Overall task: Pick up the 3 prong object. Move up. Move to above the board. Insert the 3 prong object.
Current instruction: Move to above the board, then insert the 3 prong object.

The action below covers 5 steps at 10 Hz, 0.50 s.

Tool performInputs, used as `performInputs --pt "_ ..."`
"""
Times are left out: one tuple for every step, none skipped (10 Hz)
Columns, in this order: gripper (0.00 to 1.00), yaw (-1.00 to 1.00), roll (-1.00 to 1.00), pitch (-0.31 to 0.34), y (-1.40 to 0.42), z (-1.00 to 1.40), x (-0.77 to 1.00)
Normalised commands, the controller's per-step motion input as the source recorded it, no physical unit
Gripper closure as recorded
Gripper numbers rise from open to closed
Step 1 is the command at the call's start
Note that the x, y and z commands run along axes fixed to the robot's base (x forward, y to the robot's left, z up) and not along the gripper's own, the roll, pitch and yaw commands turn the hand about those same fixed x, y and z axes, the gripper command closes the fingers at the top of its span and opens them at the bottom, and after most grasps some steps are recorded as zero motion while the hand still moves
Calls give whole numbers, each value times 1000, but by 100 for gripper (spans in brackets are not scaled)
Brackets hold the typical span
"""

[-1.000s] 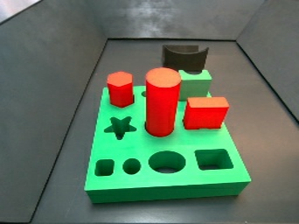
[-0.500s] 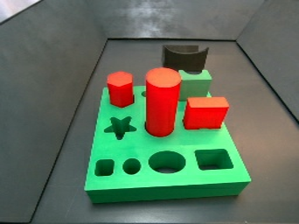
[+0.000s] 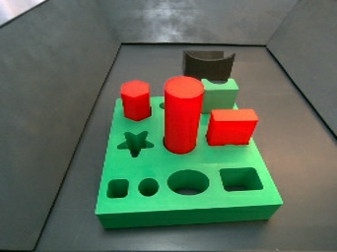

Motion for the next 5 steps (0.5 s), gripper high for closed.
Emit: performInputs --pt "100 5 14 101 -205 35 90" --pt "100 -571 74 40 46 -437 251" --pt "100 -346 164 106 77 -597 314" --pt "100 -183 144 81 0 -606 320" --pt "100 -117 157 99 0 -640 363"
